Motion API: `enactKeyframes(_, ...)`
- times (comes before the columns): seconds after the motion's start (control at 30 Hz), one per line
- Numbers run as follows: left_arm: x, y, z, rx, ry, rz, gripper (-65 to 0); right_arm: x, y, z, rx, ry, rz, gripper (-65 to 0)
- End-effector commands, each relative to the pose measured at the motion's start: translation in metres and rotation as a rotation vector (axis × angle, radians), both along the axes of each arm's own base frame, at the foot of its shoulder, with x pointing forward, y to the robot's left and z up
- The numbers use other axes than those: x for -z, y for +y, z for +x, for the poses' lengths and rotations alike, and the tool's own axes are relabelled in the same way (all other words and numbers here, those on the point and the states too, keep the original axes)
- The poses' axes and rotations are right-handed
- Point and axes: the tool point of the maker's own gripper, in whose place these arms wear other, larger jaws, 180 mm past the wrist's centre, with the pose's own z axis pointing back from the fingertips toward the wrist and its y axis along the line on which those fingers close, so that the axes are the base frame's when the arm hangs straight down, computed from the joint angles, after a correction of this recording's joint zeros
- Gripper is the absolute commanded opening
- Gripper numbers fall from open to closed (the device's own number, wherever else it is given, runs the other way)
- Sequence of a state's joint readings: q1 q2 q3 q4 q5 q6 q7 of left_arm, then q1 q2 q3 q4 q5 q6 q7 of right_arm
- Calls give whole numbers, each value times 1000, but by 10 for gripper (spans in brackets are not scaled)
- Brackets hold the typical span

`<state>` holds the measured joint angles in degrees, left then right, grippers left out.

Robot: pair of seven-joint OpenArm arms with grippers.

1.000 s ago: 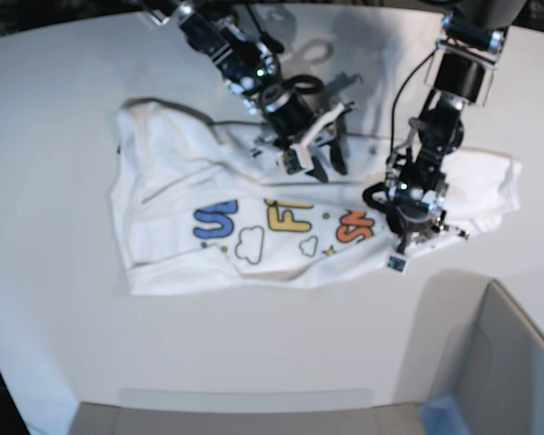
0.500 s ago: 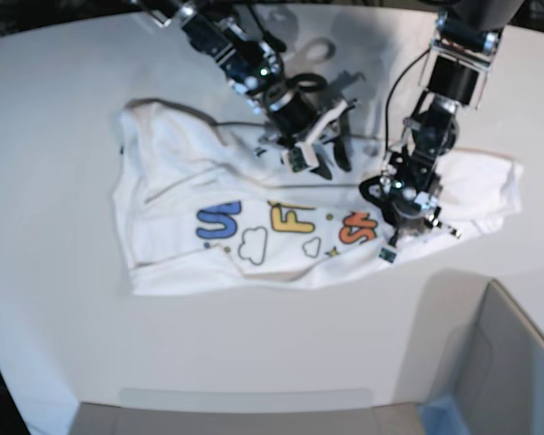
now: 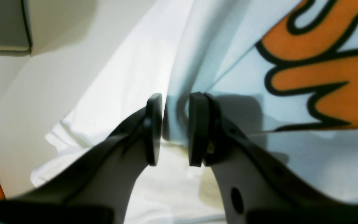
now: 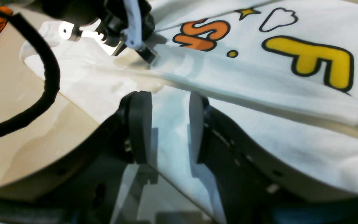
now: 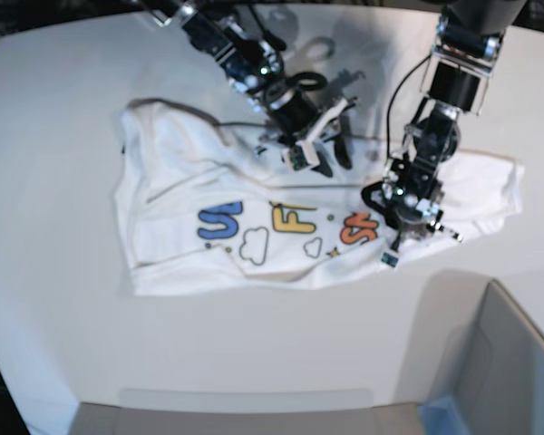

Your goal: Layout the t-shirt on the table in an organized manner, then fold the t-shirt properly

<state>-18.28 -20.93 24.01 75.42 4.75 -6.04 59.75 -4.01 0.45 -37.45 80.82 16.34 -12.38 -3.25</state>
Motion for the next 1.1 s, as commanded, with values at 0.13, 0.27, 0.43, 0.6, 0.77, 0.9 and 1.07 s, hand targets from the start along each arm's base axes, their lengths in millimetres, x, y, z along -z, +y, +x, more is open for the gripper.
enactKeyframes(0.13, -13, 7, 11, -7, -39, 17, -542, -33, 14, 5, -18, -77, 68, -439)
enactKeyframes(0.27, -13, 6, 11, -6, -39, 15, -560, -51, 27, 7, -60, -127, 83, -439)
enactKeyframes(0.43, -11, 5, 10, -7, -33, 14, -561, -46, 27, 22, -68, -145, 44, -439)
enactKeyframes(0.6, -13, 5, 10, -7, -36, 14, -566, 6, 13, 33, -56, -70, -79, -439)
enactKeyframes(0.77, -14, 5, 11, -9, -38, 14, -605, 27, -6, 34, 12, 4, -80, -439)
enactKeyframes(0.9, -26, 5, 22, -10, -67, 14, -606, 34, -24, 40, 90, 86, -14, -439)
enactKeyframes(1.07, -32, 5, 28, -7, -83, 15, -606, 45, -36, 36, 107, 113, -27, -439)
